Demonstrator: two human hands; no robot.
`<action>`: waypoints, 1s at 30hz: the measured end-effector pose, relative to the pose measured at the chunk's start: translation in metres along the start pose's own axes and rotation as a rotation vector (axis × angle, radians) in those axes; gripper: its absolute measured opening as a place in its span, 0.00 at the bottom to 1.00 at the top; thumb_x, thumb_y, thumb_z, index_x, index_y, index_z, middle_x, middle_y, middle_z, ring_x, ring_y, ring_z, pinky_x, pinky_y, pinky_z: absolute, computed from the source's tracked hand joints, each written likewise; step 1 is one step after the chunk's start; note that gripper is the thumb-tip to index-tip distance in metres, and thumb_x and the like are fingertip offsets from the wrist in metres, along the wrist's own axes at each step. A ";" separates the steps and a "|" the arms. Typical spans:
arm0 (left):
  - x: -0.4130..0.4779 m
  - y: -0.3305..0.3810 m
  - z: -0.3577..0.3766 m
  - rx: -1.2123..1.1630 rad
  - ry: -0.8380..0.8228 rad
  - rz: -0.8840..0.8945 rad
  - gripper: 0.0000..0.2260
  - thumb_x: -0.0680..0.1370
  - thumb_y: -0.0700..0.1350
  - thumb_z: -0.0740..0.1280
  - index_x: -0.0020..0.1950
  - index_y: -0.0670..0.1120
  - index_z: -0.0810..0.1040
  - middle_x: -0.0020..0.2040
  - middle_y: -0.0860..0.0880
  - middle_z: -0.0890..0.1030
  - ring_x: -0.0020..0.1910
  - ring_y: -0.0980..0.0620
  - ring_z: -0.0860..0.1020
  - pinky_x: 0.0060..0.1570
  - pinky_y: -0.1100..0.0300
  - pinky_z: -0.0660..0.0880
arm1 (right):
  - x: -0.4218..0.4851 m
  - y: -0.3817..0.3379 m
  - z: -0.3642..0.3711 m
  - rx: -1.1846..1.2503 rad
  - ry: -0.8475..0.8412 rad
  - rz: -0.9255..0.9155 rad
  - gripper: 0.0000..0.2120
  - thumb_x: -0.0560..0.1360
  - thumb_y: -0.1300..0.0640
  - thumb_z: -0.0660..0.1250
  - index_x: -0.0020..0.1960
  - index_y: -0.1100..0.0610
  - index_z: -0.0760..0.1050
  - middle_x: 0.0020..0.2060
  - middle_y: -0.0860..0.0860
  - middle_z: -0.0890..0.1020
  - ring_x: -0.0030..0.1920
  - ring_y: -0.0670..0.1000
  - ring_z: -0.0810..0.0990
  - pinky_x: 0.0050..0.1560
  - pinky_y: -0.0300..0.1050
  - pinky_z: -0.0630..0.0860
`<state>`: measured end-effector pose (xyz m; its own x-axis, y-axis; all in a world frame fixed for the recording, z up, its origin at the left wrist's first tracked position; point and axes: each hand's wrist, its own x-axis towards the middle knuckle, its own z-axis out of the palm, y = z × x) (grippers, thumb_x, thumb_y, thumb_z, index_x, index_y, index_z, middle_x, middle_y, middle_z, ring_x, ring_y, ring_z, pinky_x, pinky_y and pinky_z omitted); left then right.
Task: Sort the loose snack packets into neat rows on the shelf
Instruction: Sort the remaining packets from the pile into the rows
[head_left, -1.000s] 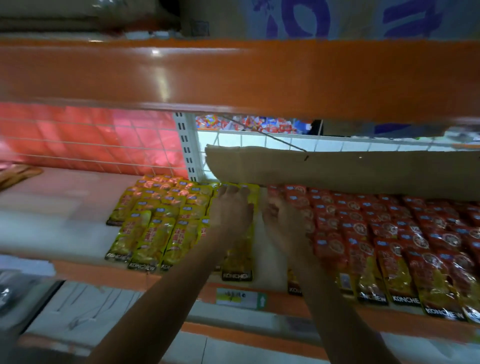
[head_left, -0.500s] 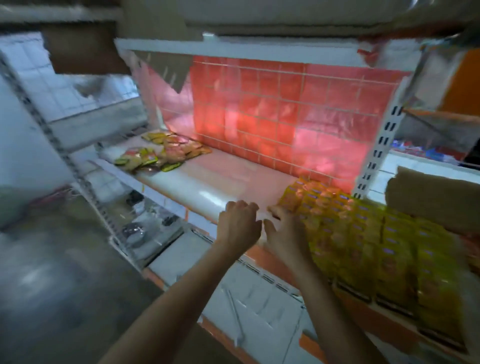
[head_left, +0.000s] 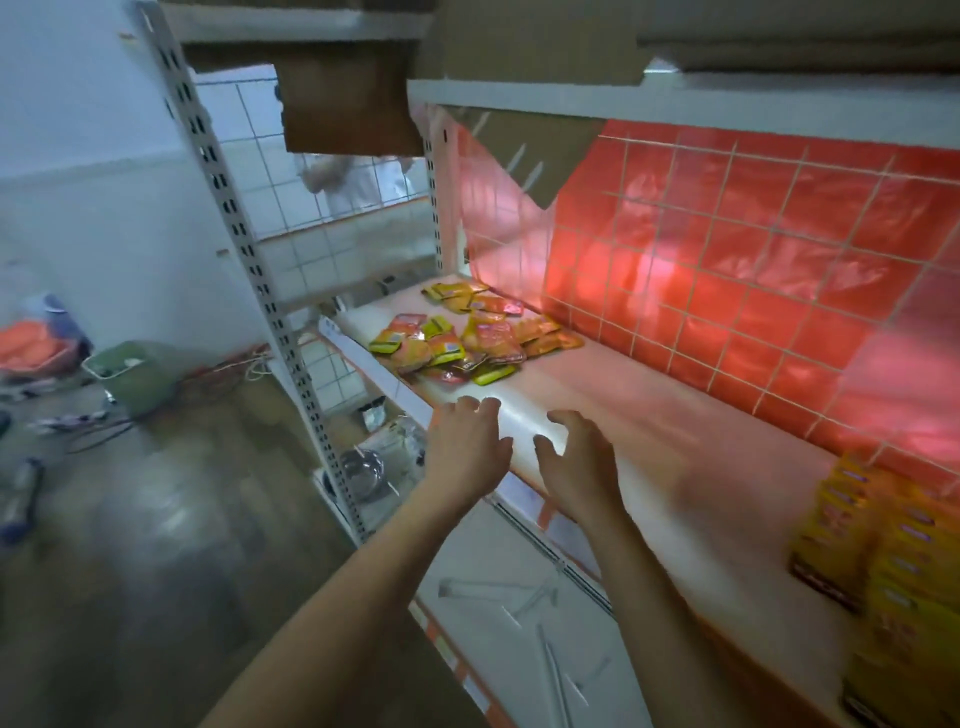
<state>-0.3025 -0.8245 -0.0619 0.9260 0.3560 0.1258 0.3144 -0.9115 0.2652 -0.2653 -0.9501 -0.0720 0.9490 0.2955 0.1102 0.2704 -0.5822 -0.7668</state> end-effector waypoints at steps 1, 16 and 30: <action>0.015 -0.011 -0.001 0.000 0.003 -0.020 0.20 0.77 0.51 0.64 0.67 0.45 0.70 0.63 0.43 0.74 0.63 0.41 0.70 0.59 0.49 0.71 | 0.015 -0.005 0.009 0.007 0.000 0.000 0.18 0.76 0.58 0.65 0.65 0.58 0.72 0.64 0.55 0.75 0.66 0.55 0.71 0.66 0.44 0.64; 0.195 -0.103 0.012 0.062 -0.044 0.005 0.29 0.71 0.69 0.62 0.53 0.43 0.75 0.51 0.43 0.81 0.56 0.40 0.75 0.54 0.50 0.72 | 0.195 -0.041 0.097 -0.185 0.112 0.306 0.20 0.75 0.49 0.64 0.63 0.58 0.70 0.58 0.62 0.77 0.61 0.62 0.73 0.58 0.51 0.71; 0.227 -0.116 0.022 -0.185 -0.109 0.447 0.15 0.75 0.42 0.61 0.62 0.46 0.71 0.50 0.44 0.80 0.50 0.41 0.80 0.46 0.51 0.76 | 0.197 -0.052 0.127 0.013 0.512 0.498 0.17 0.71 0.67 0.63 0.60 0.62 0.70 0.54 0.63 0.78 0.55 0.64 0.76 0.50 0.50 0.70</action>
<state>-0.1240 -0.6427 -0.0847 0.9813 -0.0941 0.1679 -0.1518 -0.9147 0.3746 -0.1130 -0.7654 -0.0908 0.9170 -0.3982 0.0257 -0.2140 -0.5451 -0.8106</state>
